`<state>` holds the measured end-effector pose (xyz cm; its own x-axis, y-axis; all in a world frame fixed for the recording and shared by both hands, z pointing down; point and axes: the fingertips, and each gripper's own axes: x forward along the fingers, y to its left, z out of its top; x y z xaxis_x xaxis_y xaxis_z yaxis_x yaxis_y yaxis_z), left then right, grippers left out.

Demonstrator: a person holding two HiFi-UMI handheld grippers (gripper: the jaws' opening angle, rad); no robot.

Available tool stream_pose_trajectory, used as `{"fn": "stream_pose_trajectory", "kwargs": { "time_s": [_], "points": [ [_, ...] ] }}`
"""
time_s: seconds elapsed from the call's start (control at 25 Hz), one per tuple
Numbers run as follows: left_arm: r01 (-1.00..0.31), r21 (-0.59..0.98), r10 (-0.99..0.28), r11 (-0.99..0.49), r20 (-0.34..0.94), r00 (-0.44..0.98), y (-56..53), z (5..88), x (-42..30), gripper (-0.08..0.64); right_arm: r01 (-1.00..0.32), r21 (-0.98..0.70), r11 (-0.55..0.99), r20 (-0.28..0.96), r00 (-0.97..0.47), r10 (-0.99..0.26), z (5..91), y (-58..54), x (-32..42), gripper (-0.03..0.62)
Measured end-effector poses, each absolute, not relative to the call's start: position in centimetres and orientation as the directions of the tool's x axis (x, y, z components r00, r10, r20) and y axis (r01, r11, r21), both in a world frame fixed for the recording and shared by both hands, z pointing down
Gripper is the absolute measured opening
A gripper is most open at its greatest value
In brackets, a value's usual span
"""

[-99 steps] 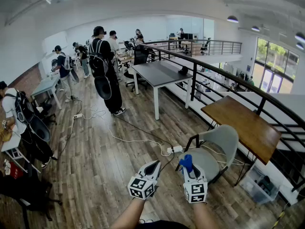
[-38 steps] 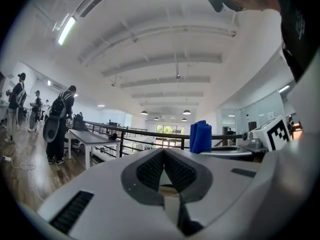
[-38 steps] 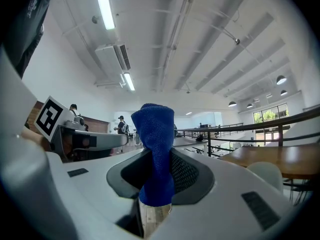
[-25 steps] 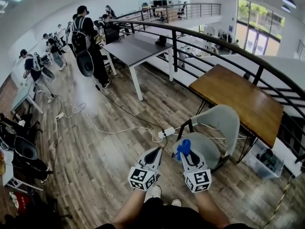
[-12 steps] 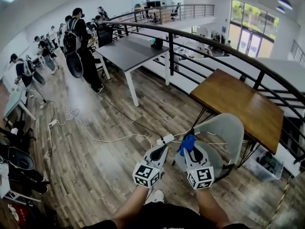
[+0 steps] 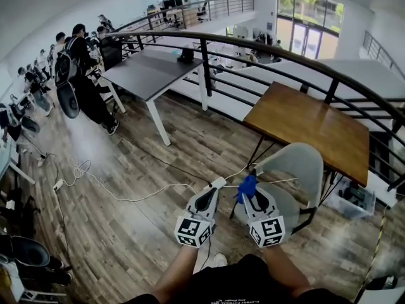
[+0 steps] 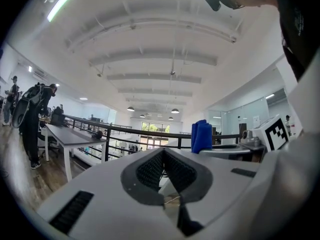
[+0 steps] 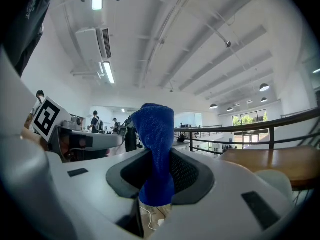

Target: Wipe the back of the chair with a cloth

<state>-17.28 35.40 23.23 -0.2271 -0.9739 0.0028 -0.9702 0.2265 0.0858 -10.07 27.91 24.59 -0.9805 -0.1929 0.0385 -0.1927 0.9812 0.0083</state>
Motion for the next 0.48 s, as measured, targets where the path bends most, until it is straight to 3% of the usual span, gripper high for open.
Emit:
{"fn": "stream_pose_trajectory", "kwargs": {
  "time_s": [0.48],
  "points": [
    [-0.969, 0.177, -0.985, 0.17, 0.025, -0.168, 31.1, 25.2, -19.6, 0.006, -0.287, 0.017, 0.958, 0.076, -0.955, -0.287, 25.9, 23.5, -10.1, 0.109]
  ]
}}
